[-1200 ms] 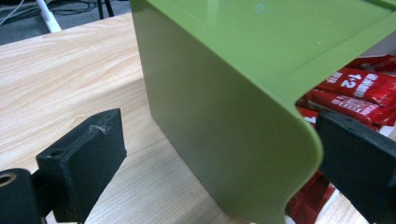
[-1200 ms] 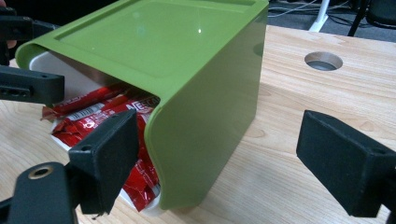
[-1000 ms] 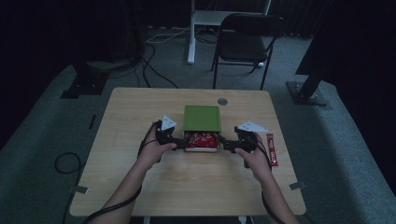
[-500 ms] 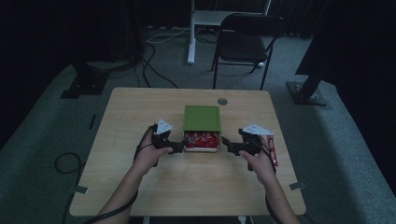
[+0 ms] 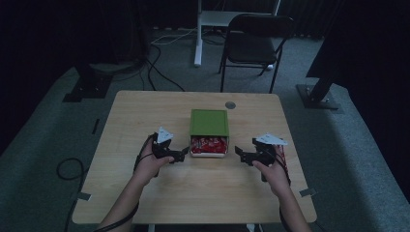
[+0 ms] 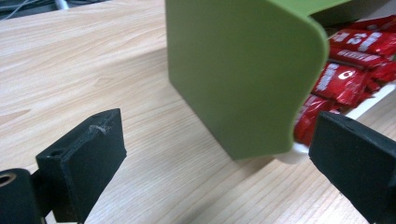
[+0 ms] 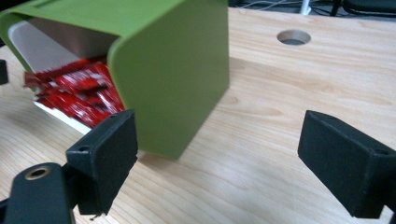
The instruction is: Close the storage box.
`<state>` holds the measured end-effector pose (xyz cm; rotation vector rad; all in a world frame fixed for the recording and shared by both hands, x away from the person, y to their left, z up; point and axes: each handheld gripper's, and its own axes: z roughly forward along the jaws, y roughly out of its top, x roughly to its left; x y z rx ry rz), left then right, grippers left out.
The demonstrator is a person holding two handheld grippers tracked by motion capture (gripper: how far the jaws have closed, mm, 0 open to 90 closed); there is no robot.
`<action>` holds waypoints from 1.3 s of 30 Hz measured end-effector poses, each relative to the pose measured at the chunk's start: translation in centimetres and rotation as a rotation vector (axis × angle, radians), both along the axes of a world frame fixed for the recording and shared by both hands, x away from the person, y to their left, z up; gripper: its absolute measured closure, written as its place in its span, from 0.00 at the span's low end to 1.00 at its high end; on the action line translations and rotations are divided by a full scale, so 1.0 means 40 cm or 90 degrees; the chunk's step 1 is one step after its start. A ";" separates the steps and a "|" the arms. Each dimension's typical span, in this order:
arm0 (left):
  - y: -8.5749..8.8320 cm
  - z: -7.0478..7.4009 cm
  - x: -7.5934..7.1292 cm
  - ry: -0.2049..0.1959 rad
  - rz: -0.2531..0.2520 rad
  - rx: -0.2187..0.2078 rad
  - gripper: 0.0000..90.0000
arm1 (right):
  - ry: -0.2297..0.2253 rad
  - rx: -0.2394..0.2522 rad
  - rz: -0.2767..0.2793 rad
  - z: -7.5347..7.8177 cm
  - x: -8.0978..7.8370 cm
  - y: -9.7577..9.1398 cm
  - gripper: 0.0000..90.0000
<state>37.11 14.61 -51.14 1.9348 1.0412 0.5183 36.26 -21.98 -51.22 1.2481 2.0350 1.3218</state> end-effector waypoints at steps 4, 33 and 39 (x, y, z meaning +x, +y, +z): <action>0.014 -0.010 -0.005 0.004 0.010 0.004 0.05 | 0.008 -0.008 -0.008 -0.013 -0.003 -0.014 0.13; 0.131 -0.070 -0.051 0.042 0.089 0.012 0.05 | 0.045 -0.074 -0.027 -0.102 -0.063 -0.054 0.13; 0.153 -0.089 -0.068 0.052 0.111 0.017 0.05 | 0.051 -0.082 -0.028 -0.115 -0.073 -0.060 0.13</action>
